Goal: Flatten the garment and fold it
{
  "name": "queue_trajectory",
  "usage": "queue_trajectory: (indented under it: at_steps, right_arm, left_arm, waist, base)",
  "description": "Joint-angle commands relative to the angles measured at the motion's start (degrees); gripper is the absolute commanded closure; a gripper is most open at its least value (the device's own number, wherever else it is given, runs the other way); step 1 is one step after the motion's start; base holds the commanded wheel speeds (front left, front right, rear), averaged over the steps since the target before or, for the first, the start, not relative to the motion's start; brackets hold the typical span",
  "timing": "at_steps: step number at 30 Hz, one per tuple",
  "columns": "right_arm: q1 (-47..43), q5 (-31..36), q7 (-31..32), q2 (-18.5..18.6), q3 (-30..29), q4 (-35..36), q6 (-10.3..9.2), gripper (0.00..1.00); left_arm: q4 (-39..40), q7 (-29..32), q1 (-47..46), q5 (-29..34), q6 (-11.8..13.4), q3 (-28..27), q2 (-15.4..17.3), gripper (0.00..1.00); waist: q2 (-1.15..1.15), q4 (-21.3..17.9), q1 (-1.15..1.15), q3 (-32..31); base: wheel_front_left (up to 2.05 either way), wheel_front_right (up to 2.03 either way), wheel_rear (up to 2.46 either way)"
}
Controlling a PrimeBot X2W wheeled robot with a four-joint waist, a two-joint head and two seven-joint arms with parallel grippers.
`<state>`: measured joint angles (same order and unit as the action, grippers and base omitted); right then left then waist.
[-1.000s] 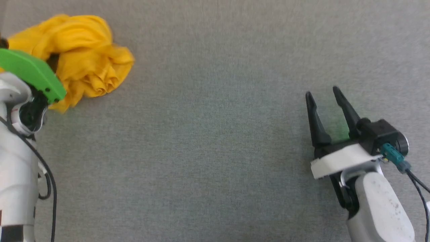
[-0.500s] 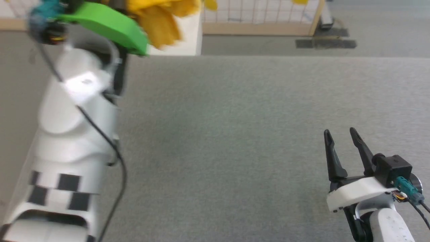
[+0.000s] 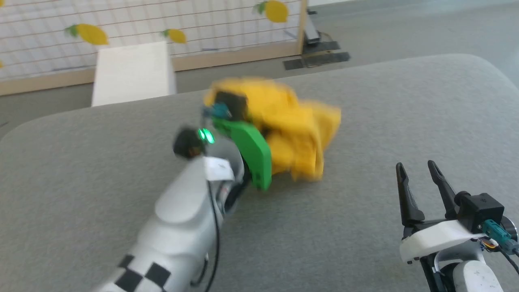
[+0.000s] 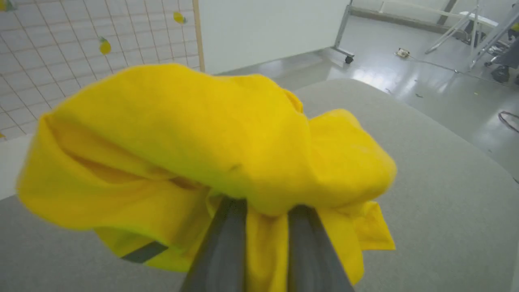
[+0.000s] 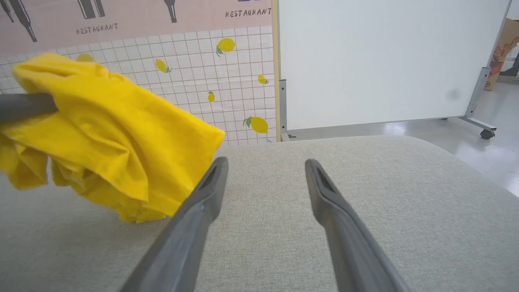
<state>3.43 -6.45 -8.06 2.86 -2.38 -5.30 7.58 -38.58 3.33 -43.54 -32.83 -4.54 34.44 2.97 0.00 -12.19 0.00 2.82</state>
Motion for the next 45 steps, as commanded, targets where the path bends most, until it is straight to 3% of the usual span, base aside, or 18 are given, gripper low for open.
queue_trajectory:
  at_steps: [1, 9, 10, 11, 12, 16, 20, 23, 27, 35, 39, 45]
  right_arm:
    - [-0.5, 0.0, 0.1, 0.0, 0.2, 0.4, -0.09, 0.00]
    - [-1.0, -0.5, 0.0, 0.0, 1.2, -0.1, -0.09, 0.00]
    - [-1.0, -0.6, -0.1, 0.0, 1.3, -0.3, -0.09, 0.00]
    - [-1.1, -0.6, -0.1, 0.0, 1.3, -0.4, -0.09, 0.00]
    - [-1.2, -0.6, -0.1, 0.0, 1.4, -0.4, -0.09, 0.00]
    - [-1.5, -0.4, 0.0, 0.0, 1.6, -0.4, -0.09, 0.00]
    - [-1.8, -0.1, 0.1, 0.0, 1.2, -0.1, -0.09, 0.00]
    - [-2.0, 0.1, 0.4, 0.0, 1.2, 0.3, -0.09, 0.00]
    - [-2.1, 0.5, 0.5, 0.0, 1.2, 0.7, -0.09, 0.00]
    - [-2.0, 1.5, 1.3, 0.0, 1.8, 2.3, -0.09, 0.00]
    - [-1.7, 2.9, 2.1, 0.0, 4.0, 3.1, -0.09, 0.00]
    - [-0.8, 5.7, 6.1, 0.0, 12.7, 3.8, -0.09, 0.00]
  left_arm:
    - [-1.4, 4.0, 1.8, -2.1, -0.2, 2.2, -0.1, 1.00]
    - [-9.2, 29.6, 6.2, -8.5, -0.7, 12.2, -0.1, 1.00]
    - [-9.1, 30.4, 6.4, -9.0, -0.7, 12.3, -0.1, 0.73]
    - [-8.7, 29.9, 6.4, -9.3, -0.5, 12.0, -0.1, 0.32]
    - [-8.2, 28.8, 6.3, -9.3, -0.2, 11.7, -0.1, 0.00]
    - [-5.5, 21.6, 6.2, -9.4, 0.6, 9.5, 0.2, 0.00]
    - [-0.2, 6.8, 5.7, -8.4, 1.6, 5.2, 1.4, 0.00]
    - [3.6, -5.5, 5.9, -5.6, 3.7, 2.6, 3.6, 0.00]
    - [7.0, -15.9, 8.0, -3.6, 6.1, -0.6, 6.1, 0.00]
    - [19.3, -18.3, 18.8, 2.8, 9.5, -12.0, 10.1, 0.00]
    - [25.3, -18.3, 26.6, 6.5, 8.7, -18.1, 9.3, 0.00]
    - [30.6, -18.3, 34.1, 10.7, 5.9, -24.3, 6.1, 0.00]
  waist:
    - [0.00, -3.7, 0.00, 0.7]
    - [0.00, -4.3, 0.00, 0.7]
    - [0.00, -4.1, 0.00, 0.6]
    - [0.00, -3.6, 0.00, 0.5]
    - [0.00, -3.3, 0.00, 0.3]
    - [0.00, -1.5, 0.00, -0.7]
    - [0.00, 0.8, 0.00, -1.7]
    - [0.00, 2.7, 0.00, -2.4]
    - [0.00, 4.7, 0.00, -3.1]
    - [0.00, 8.3, 0.00, -2.9]
    - [0.00, 9.7, 0.00, -2.3]
    - [0.00, 12.4, 0.00, -0.9]
  base:
    - [0.00, 0.00, 0.00]
    - [0.00, 0.00, 0.00]
    - [0.00, 0.00, 0.00]
    - [0.00, 0.00, 0.00]
    - [0.00, 0.00, 0.00]
    - [0.00, 0.00, 0.00]
    - [0.00, 0.00, 0.00]
    - [0.00, 0.00, 0.00]
    - [0.00, 0.00, 0.00]
    - [0.00, 0.00, 0.00]
    - [0.00, 0.00, 0.00]
    - [0.00, 0.00, 0.00]
